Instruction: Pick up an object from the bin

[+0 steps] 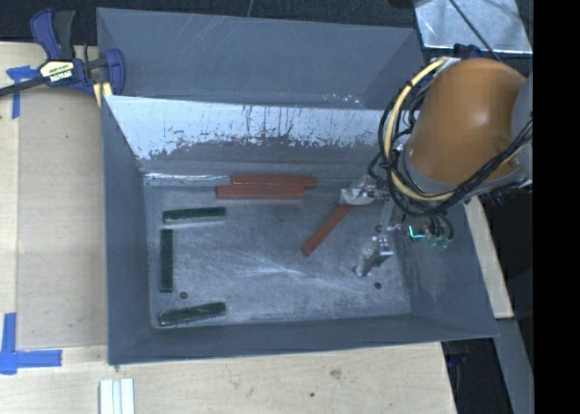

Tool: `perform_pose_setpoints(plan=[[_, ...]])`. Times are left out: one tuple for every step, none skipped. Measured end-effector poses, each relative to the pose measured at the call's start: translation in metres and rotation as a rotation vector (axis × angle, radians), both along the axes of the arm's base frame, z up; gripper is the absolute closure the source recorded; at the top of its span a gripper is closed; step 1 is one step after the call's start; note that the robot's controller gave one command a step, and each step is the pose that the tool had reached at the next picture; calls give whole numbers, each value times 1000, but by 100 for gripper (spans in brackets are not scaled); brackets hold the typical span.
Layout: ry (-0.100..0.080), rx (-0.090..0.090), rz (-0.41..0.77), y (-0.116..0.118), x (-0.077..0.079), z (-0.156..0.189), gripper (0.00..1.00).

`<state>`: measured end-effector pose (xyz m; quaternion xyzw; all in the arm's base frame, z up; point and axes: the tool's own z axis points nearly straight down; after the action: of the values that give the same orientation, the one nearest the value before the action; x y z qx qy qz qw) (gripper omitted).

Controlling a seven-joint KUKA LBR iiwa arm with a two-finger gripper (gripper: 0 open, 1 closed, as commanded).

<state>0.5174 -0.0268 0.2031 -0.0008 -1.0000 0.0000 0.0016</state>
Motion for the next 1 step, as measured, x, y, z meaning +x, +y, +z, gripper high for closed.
perform_pose_setpoints(plan=[[-7, -1, 1, 0, 2, 3, 0]])
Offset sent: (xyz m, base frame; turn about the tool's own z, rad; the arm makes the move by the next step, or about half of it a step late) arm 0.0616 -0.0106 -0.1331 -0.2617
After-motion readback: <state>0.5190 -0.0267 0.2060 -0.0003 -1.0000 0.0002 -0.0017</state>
